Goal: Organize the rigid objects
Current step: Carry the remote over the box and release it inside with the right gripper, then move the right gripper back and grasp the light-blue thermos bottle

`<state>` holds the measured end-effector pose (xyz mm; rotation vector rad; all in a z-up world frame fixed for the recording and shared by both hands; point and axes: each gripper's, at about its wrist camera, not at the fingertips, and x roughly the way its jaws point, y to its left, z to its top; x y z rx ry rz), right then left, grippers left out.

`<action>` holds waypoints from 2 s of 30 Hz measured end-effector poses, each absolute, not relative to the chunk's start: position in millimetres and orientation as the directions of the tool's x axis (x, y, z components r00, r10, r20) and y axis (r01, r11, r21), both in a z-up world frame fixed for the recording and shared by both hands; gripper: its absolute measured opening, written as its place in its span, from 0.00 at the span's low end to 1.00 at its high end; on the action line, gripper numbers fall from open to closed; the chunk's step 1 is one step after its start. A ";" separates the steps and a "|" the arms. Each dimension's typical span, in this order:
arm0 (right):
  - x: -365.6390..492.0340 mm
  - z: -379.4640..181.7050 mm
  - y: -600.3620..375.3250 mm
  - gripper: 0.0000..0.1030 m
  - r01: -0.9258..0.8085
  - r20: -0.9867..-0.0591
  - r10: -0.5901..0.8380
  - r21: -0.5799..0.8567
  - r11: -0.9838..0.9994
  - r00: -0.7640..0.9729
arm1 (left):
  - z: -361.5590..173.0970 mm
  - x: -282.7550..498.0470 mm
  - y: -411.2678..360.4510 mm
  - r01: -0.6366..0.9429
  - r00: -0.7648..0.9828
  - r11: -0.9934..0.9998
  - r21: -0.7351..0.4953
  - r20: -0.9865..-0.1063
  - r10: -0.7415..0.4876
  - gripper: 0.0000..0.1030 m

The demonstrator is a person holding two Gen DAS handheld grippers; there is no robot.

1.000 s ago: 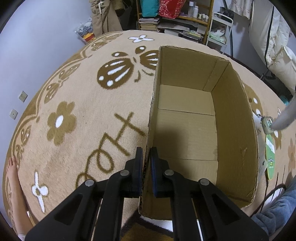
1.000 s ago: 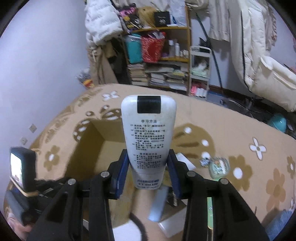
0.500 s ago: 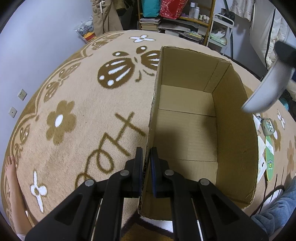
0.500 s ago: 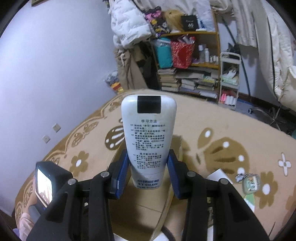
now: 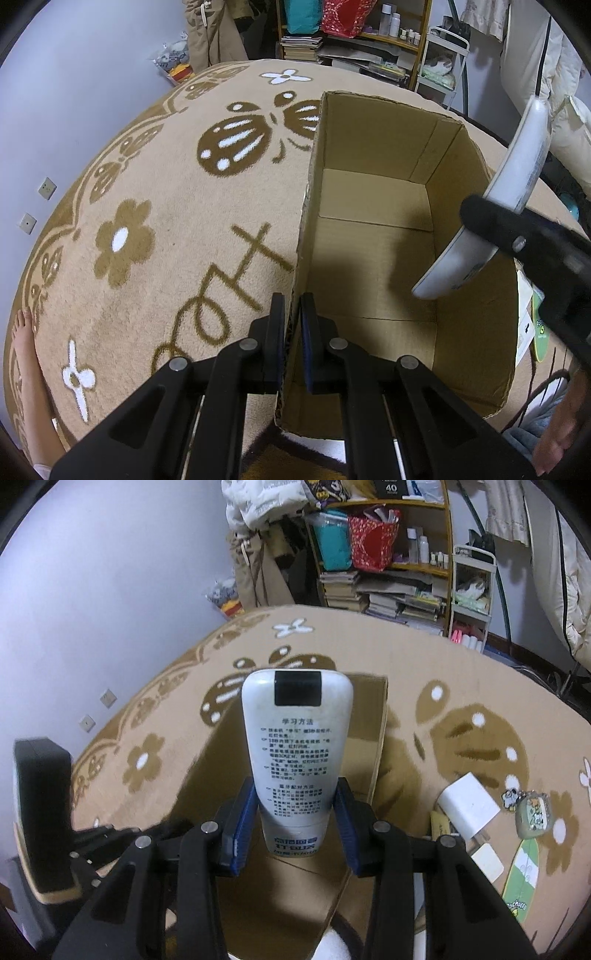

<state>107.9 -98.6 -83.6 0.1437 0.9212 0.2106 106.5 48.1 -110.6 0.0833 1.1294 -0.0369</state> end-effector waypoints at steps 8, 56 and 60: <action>106.8 -89.2 -94.7 0.43 -0.120 -0.786 0.232 0.200 0.972 0.572 | -109.4 104.8 45.3 0.081 0.431 0.995 0.060 -0.902 0.020 0.07; 88.5 -113.4 -214.2 0.91 0.066 -0.875 0.146 0.198 0.978 0.462 | -109.5 105.9 49.0 0.071 0.425 0.996 0.047 -0.905 0.012 0.07; 89.4 -122.7 -204.0 0.74 0.039 -0.893 0.166 0.200 0.979 0.417 | -109.9 105.7 49.8 0.071 0.424 0.997 0.041 -0.906 0.007 0.07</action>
